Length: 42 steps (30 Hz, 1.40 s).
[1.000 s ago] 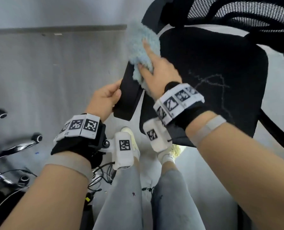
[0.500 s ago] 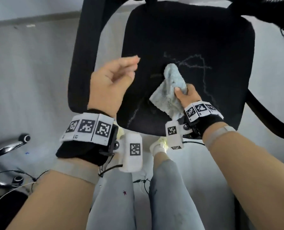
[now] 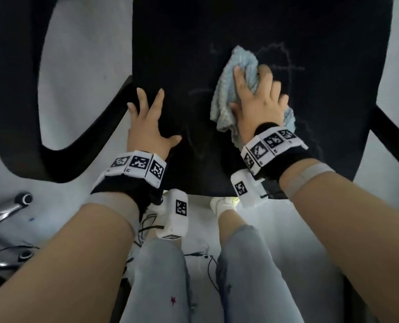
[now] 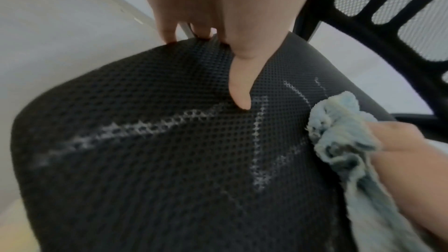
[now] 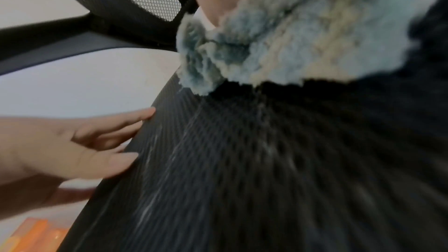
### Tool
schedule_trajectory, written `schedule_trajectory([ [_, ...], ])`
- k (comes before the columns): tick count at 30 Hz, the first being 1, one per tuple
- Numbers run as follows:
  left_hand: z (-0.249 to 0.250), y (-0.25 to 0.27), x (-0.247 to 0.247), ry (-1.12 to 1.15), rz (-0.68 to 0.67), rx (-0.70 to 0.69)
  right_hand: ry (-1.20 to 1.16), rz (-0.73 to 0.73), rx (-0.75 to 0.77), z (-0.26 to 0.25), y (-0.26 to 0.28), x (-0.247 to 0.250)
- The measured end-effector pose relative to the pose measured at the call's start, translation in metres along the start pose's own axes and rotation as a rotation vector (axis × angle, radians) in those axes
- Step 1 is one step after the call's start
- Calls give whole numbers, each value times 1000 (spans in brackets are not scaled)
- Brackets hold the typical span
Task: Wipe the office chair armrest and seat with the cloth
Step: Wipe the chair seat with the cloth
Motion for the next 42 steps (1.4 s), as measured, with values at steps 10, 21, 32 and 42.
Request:
schedule_trajectory([
  [10, 7, -12, -7, -5, 13, 85, -91, -128, 110, -33, 39, -33],
  [21, -1, -10, 9, -12, -71, 40, -58, 106, -57, -19, -44, 27],
  [32, -11, -2, 18, -63, -106, -32, 206, -93, 497, -50, 48, -45],
  [42, -14, -4, 17, -184, -63, -49, -100, 41, -151, -46, -54, 31],
])
Point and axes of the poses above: each hand's wrist, its own y-axis away from the middle knuckle, its own x-axis out of the back of the hand, z = x × y, the point moved 2 cm from there along -y, towards the middle knuckle, and after that the axes turned 10 degrees about -z, right-handed, at the moved point
